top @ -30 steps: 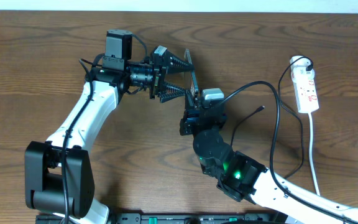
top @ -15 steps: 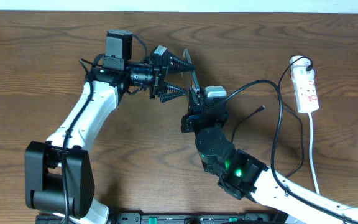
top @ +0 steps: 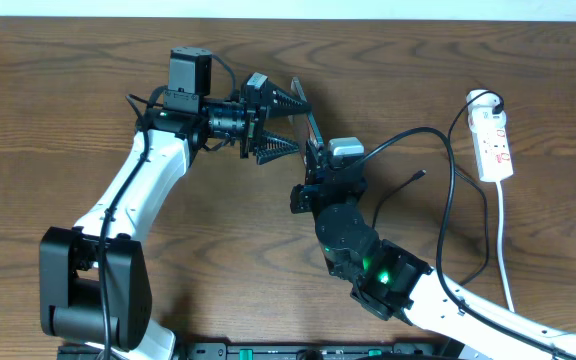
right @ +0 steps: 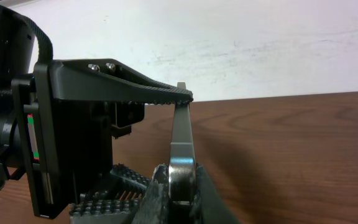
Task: Plug charger to phone and switch on socket
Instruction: 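Close the right gripper on the phone's lower edge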
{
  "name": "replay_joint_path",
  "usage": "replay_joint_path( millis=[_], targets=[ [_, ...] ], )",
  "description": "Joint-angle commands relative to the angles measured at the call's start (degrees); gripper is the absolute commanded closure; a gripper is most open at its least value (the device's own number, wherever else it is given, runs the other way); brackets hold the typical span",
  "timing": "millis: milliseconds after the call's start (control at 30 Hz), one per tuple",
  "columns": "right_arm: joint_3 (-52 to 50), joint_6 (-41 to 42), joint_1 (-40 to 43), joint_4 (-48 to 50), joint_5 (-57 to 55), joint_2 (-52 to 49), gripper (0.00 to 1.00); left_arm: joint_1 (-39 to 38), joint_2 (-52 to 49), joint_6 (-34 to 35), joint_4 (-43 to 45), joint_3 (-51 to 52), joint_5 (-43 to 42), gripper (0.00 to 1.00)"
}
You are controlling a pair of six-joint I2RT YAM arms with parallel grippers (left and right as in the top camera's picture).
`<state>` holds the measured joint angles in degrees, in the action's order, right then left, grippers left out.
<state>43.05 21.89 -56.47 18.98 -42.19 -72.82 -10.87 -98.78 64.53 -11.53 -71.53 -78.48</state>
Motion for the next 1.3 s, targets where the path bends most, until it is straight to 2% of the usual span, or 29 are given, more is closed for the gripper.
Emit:
replay_joint_path(
  millis=[0, 200, 267, 300, 433, 700, 733, 933, 1000, 1267],
  targets=[
    [1.1, -0.5, 0.3, 0.1, 0.3, -0.3, 0.99, 0.2, 1.4, 0.0, 0.3, -0.4, -1.9, 0.52],
    [1.1, -0.5, 0.3, 0.7, 0.3, -0.3, 0.99, 0.2, 1.4, 0.1, 0.3, -0.4, -1.9, 0.5],
    [1.1, -0.1, 0.3, 1.2, 0.3, -0.3, 0.99, 0.2, 1.4, 0.1, 0.3, -0.4, -1.9, 0.46],
    [1.1, 0.5, 0.3, 1.2, 0.3, -0.3, 0.99, 0.2, 1.4, 0.1, 0.3, -0.4, -1.9, 0.38],
    [1.1, 1.8, 0.3, 1.2, 0.3, -0.3, 0.99, 0.2, 1.4, 0.1, 0.3, -0.4, -1.9, 0.23],
    [1.1, 5.6, 0.1, 1.1, 0.9, -0.2, 0.99, 0.2, 1.4, 0.0, 0.3, -0.4, -1.9, 0.11],
    [1.1, 5.9, 0.1, 1.1, 1.0, -0.2, 0.99, 0.2, 1.4, 0.0, 0.3, -0.4, -1.9, 0.07],
    [1.2, 7.0, 0.1, 1.3, 1.9, -0.2, 0.99, 0.2, 1.4, 0.0, 0.3, -0.4, -1.9, 0.04],
    [1.2, 7.5, 0.1, 1.3, 1.9, -0.2, 0.99, 0.2, 1.4, 0.0, 0.3, -0.4, -1.9, 0.0],
    [1.2, 7.5, 0.2, 1.4, 1.1, 1.6, 0.99, 0.2, 1.4, -1.7, 0.3, -0.4, -1.6, 0.02]
  ],
)
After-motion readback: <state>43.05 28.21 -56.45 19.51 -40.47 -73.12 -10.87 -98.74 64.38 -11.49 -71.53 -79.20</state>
